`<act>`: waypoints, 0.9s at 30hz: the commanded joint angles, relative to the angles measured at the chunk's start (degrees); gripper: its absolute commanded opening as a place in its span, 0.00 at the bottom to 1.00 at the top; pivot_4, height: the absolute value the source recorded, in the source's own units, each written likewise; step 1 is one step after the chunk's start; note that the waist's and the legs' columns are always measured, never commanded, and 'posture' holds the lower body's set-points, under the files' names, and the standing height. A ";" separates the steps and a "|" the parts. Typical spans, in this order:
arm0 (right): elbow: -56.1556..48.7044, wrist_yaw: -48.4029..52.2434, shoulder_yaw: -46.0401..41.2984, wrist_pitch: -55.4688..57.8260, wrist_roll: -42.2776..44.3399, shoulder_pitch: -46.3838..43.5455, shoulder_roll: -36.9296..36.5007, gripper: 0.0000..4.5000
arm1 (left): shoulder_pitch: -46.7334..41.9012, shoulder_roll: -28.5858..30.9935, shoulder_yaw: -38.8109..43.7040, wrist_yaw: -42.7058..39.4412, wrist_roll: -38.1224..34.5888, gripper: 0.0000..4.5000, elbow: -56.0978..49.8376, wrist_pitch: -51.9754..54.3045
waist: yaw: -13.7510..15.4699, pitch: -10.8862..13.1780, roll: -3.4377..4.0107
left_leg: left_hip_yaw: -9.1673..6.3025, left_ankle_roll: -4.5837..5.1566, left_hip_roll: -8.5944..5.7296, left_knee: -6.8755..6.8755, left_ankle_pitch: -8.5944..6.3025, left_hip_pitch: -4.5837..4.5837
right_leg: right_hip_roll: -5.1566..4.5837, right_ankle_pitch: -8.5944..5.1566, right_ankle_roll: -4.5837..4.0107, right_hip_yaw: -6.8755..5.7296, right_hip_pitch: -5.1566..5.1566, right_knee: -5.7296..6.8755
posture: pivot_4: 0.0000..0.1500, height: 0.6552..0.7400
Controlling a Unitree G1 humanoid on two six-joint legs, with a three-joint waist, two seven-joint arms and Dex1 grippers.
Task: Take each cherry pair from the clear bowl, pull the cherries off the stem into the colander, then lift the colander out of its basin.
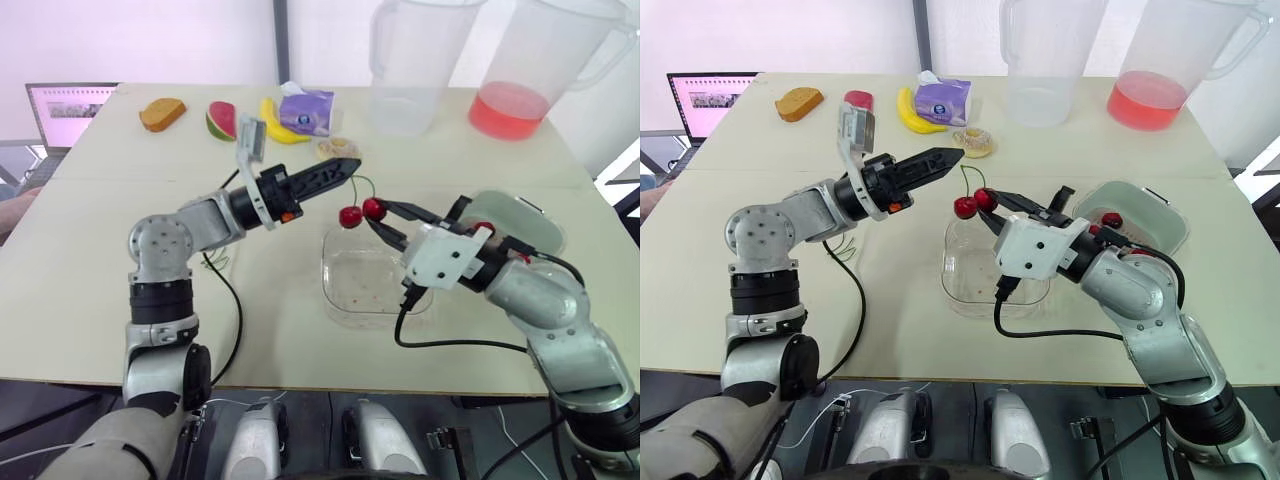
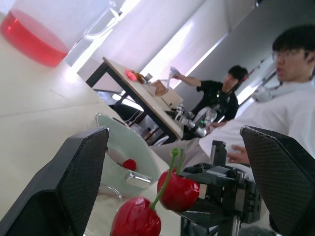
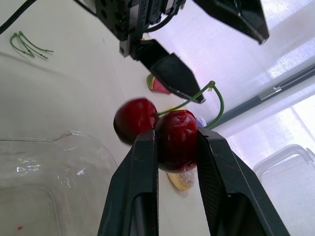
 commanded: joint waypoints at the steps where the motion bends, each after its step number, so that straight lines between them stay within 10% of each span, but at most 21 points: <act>1: -1.05 0.11 -1.04 -0.57 -0.27 -0.98 0.42 0.14 | 0.42 -1.76 1.51 2.89 -3.72 1.00 -1.43 0.85 | 0.02 0.00 0.00 | 0.00 0.00 0.00 0.00 0.00 0.00 | 0.00 0.00 0.00 0.00 0.00 0.00 | 1.00 1.00; 17: -0.49 1.86 -0.59 0.03 -0.06 -1.83 0.72 0.14 | 0.46 -2.50 1.64 5.81 -9.20 1.00 -1.57 0.41 | 0.04 0.00 0.00 | -0.05 -0.01 -0.03 0.00 0.00 0.04 | 0.00 0.00 0.00 -0.03 0.09 -0.04 | 1.00 1.00; 27: -0.06 2.18 -0.34 0.28 -0.24 -1.97 0.94 0.14 | 0.69 -1.83 1.04 6.12 -10.76 0.01 -1.81 0.31 | 0.04 0.00 0.00 | -0.05 -0.01 -0.03 0.00 0.00 0.05 | 0.00 0.00 0.00 -0.04 0.11 -0.06 | 1.00 1.00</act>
